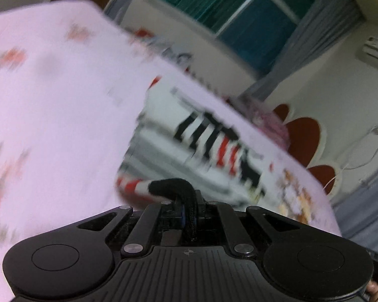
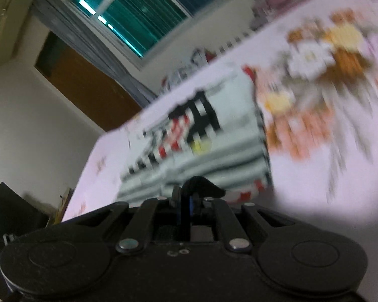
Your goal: Fold small clothes
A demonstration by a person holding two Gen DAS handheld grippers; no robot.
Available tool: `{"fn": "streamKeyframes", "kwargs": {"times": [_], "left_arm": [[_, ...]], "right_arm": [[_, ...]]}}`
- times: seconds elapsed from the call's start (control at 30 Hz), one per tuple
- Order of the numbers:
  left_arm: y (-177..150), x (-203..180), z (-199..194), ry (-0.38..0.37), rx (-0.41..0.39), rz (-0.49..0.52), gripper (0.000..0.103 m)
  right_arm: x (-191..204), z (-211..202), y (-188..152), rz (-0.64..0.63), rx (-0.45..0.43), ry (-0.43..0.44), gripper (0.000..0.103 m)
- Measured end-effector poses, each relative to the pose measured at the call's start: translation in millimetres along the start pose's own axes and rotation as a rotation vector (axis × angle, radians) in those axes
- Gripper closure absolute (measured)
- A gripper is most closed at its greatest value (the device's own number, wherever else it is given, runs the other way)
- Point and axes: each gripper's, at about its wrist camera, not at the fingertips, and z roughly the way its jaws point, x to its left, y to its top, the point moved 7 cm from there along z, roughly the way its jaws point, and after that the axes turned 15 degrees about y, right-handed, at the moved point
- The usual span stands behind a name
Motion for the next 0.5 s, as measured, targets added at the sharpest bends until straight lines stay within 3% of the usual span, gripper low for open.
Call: {"fn": "streamKeyframes", "kwargs": {"times": [0.13, 0.3, 0.5], "left_arm": [[50.2, -28.8, 28.1, -0.020, -0.044, 0.024, 0.098], [111.4, -53.5, 86.7, -0.016, -0.044, 0.020, 0.098], [155.0, -74.1, 177.8, 0.030, 0.038, 0.059, 0.098]], "right_arm": [[0.2, 31.2, 55.9, -0.035, -0.028, -0.008, 0.097], [-25.5, 75.5, 111.4, -0.017, -0.045, -0.045, 0.097], [-80.7, 142.3, 155.2, 0.082, -0.030, -0.087, 0.097]]}}
